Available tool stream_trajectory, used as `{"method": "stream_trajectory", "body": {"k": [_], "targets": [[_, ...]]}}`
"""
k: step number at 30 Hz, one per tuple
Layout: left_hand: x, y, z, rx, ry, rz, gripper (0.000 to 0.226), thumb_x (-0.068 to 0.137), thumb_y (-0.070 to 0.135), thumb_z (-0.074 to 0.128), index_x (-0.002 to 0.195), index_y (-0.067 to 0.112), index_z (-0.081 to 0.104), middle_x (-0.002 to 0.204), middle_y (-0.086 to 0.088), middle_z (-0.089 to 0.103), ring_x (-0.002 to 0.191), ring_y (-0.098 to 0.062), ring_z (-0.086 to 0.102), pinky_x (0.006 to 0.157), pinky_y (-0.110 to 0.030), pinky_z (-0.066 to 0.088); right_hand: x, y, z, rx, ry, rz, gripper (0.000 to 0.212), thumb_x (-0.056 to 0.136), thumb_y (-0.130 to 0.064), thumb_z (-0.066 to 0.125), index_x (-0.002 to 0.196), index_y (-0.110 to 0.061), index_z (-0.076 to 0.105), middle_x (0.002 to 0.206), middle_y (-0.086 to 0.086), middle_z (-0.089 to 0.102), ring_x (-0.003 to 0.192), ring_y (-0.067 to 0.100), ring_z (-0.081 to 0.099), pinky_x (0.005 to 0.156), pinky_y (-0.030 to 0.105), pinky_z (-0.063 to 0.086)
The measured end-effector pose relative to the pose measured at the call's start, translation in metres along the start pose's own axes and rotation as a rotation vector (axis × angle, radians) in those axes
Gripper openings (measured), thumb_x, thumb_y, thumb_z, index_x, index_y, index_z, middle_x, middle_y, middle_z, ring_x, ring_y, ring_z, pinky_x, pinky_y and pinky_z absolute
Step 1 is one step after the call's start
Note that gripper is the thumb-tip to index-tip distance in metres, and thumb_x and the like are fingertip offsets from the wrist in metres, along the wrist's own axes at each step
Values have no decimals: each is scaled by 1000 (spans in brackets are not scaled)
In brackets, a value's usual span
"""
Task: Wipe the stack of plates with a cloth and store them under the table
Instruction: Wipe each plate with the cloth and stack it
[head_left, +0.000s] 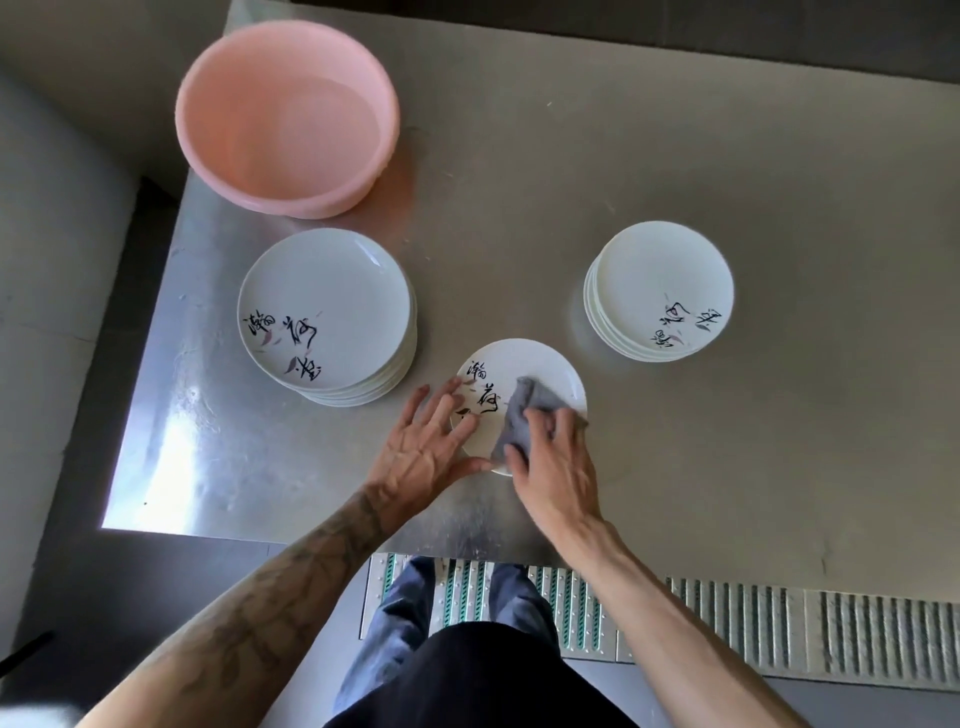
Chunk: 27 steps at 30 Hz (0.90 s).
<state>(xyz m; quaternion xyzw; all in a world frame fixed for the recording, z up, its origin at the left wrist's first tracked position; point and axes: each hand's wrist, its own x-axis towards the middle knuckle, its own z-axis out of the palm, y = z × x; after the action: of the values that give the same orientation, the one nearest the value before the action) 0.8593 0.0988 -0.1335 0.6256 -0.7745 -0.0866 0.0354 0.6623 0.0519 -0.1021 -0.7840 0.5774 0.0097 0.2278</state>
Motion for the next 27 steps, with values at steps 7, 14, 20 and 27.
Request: {"method": "stream_trajectory", "body": {"k": [7, 14, 20, 27], "targets": [[1, -8, -8, 15, -42, 23, 61, 99, 74, 39, 127, 23, 56, 154, -12, 43, 134, -30, 45, 110, -48, 41, 22, 5, -21, -6, -70, -40, 36, 102, -35, 56, 134, -20, 54, 126, 6, 42, 111, 27, 51, 87, 34, 53], [-1, 5, -2, 76, -91, 27, 69, 96, 76, 36, 129, 19, 57, 140, -12, 55, 140, -34, 45, 118, -55, 34, 16, -15, -7, 40, -119, 9, 41, 99, -31, 60, 137, -21, 48, 126, 6, 44, 112, 28, 54, 87, 36, 52], [-3, 4, -4, 120, -103, 82, 44, 94, 40, 71, 130, 21, 55, 132, -13, 57, 147, -41, 38, 117, -61, 35, 17, -6, -15, 46, -46, 55, 19, 102, -20, 55, 120, -19, 58, 117, 4, 49, 108, 26, 53, 84, 32, 47], [-3, 15, -14, 123, -82, 49, 39, 95, 22, 65, 134, 18, 63, 148, -16, 54, 145, -43, 42, 110, -64, 41, -3, 8, -50, 305, 63, 16, 21, 101, -7, 54, 118, -15, 63, 108, 2, 50, 93, 22, 56, 78, 31, 44]]}}
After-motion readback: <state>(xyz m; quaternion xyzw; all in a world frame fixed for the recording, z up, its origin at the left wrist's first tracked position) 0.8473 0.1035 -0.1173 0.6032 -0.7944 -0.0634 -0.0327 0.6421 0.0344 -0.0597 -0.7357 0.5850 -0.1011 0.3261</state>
